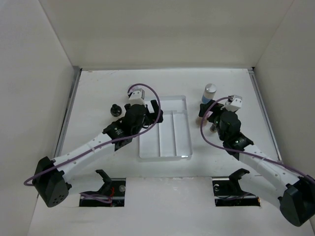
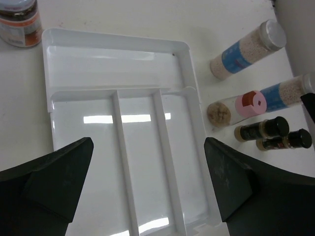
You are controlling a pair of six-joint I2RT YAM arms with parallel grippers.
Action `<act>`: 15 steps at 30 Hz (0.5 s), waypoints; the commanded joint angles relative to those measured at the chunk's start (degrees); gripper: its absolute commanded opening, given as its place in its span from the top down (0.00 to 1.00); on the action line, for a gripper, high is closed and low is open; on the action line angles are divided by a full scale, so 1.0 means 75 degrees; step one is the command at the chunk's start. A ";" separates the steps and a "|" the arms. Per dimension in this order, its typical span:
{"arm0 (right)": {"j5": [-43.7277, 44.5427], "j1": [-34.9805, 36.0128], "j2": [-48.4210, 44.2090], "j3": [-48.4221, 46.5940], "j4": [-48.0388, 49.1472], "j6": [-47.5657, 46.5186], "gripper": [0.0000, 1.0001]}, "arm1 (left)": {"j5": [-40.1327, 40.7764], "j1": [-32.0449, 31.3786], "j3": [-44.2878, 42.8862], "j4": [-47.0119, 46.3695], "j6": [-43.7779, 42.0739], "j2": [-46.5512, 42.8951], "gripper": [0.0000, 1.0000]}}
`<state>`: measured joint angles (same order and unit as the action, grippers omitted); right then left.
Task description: Organize the condiment bottles
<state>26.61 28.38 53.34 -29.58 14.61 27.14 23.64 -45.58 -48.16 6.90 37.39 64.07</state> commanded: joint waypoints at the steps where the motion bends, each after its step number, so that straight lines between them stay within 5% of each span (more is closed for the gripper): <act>1: 0.0214 0.0112 0.0024 -0.0391 0.0419 -0.0138 0.00 | -0.0034 0.0036 -0.0118 0.0019 0.0043 0.0187 0.00; 12: 0.0097 0.0416 0.0060 -0.0544 0.0302 -0.0337 0.01 | 0.1673 -0.0607 -0.0129 -0.0217 -0.0788 -0.0632 0.00; 15: -0.0009 0.0534 0.0188 -0.0614 0.0361 -0.0442 0.52 | 0.2914 -0.1016 -0.0211 0.0262 -0.1164 -0.1065 0.00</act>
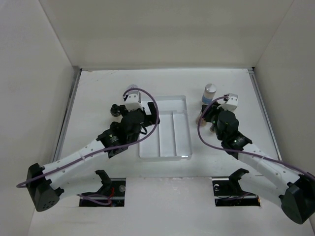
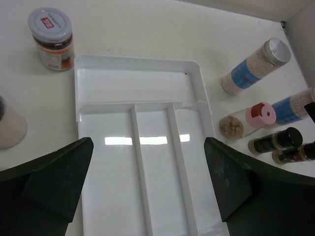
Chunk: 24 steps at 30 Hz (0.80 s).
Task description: Organize the condiment bottles
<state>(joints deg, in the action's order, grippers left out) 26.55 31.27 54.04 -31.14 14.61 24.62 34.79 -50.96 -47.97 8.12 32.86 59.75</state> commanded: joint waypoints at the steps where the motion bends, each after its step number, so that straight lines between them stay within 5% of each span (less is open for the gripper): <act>1: 0.0000 0.0184 0.0165 -0.0454 0.0302 -0.0142 0.65 | 0.1827 -0.0486 -0.0237 0.0321 -0.0631 -0.0722 0.00; 4: 0.0023 0.0336 0.0236 -0.0583 0.0161 -0.0271 0.71 | 0.2848 -0.0827 -0.0202 0.1129 -0.0655 -0.1600 0.01; 5: 0.0023 0.0348 0.0259 -0.0583 0.0196 -0.0283 0.68 | 0.3047 -0.0921 -0.0202 0.1469 -0.0597 -0.1881 0.09; 7: -0.0012 0.0349 0.0364 -0.0583 0.0208 -0.0283 0.56 | 0.3364 -0.1074 -0.0179 0.2311 -0.0247 -0.2351 0.31; 8: -0.0024 0.0349 0.0376 -0.0606 0.0185 -0.0283 0.46 | 0.3459 -0.1063 -0.0144 0.2826 0.0022 -0.2492 0.34; 10: -0.0047 0.0383 0.0353 -0.0583 0.0243 -0.0271 0.27 | 0.3448 -0.0655 -0.0097 0.3974 0.0794 -0.2564 0.30; 13: -0.0152 0.0384 0.0411 -0.0560 0.0337 -0.0259 0.13 | 0.2666 0.0574 0.0241 0.4543 0.1383 -0.2505 0.13; 18: -0.0211 0.0407 0.0505 -0.0583 0.0360 -0.0259 0.07 | 0.0686 0.2345 0.1179 0.3279 0.1150 -0.2156 0.07; 24: -0.0223 0.0431 0.0669 -0.0618 0.0372 -0.0260 0.07 | 0.0681 0.2430 0.1696 0.2223 0.0951 -0.1042 0.06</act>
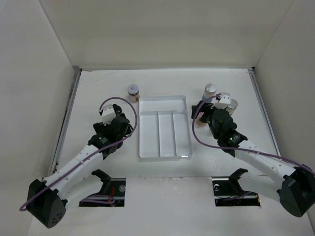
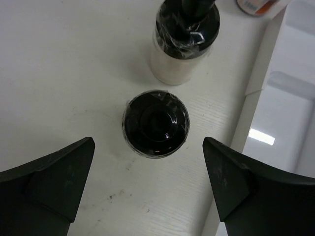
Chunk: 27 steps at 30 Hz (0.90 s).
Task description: Organize the condiment bottles
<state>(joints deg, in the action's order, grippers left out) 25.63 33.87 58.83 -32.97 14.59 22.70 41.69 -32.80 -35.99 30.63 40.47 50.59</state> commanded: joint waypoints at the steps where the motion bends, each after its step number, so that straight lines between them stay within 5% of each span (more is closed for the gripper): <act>1: -0.0112 0.0084 0.0089 -0.0385 0.0387 -0.0003 0.07 | -0.0123 0.0019 0.0146 -0.0849 -0.0075 0.0297 0.06; 12: -0.0124 0.0201 0.0172 -0.0420 0.0398 -0.0038 0.07 | 0.0780 0.0266 0.0813 -0.2781 -0.0473 0.1094 0.15; 16: -0.0124 0.0201 0.0149 -0.0420 0.0363 -0.0061 0.07 | 0.0980 0.0149 0.0896 -0.3205 -0.0556 0.1352 0.32; 20: -0.0124 0.0201 0.0125 -0.0397 0.0387 -0.0050 0.07 | 0.1085 -0.0202 0.0873 -0.2716 -0.0591 0.0664 0.58; 27: -0.0136 0.0178 0.0195 -0.0420 0.0387 -0.0015 0.07 | 0.2257 -0.1829 -0.0040 -0.1260 -0.0580 -0.0722 0.64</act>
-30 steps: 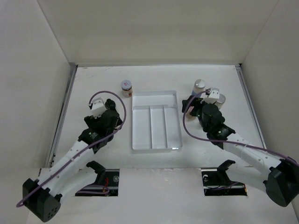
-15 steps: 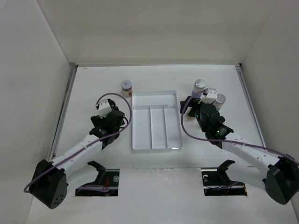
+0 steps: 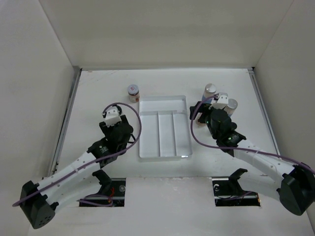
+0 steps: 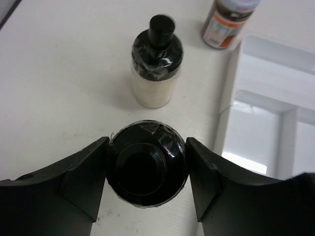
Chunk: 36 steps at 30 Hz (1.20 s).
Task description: Organize the condiment bottles
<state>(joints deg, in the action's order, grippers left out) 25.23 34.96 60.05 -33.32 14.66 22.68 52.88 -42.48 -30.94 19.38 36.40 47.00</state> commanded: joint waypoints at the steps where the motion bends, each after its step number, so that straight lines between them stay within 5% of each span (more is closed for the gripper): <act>1: -0.0072 0.0043 0.0055 -0.0385 0.0366 -0.0023 0.07 | 0.0777 -0.0785 -0.0877 0.0113 -0.0002 -0.0116 0.64; 5: -0.0060 0.0055 0.0055 -0.0374 0.0425 0.0000 0.07 | 0.0403 -0.1080 -0.1721 -0.0999 -0.0177 0.1241 0.64; 12: -0.0083 0.0055 0.0055 -0.0338 0.0402 0.0000 0.07 | -0.1506 0.0137 -0.3478 -0.3894 -0.1350 0.4545 0.64; 24: -0.0095 0.0032 0.0137 -0.0315 0.0437 0.0012 0.07 | -0.2281 0.1053 -0.4875 -0.4728 -0.1385 0.7349 0.64; 27: -0.0095 -0.0015 0.0161 -0.0315 0.0437 0.0023 0.06 | -0.2247 0.0948 -0.4688 -0.4740 -0.1350 0.7619 0.52; 31: -0.0072 -0.0027 0.0196 -0.0338 0.0390 0.0023 0.03 | -0.1943 0.0772 -0.4325 -0.4810 -0.1326 0.7620 0.15; 36: 0.0080 -0.0073 0.0337 -0.0467 0.0133 -0.0023 0.00 | -0.1509 0.0549 -0.3810 -0.4903 -0.1326 0.6790 0.01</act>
<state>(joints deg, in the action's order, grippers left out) 25.21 34.85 62.13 -33.47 14.57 22.70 38.70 -37.45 -61.91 -14.39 26.33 104.47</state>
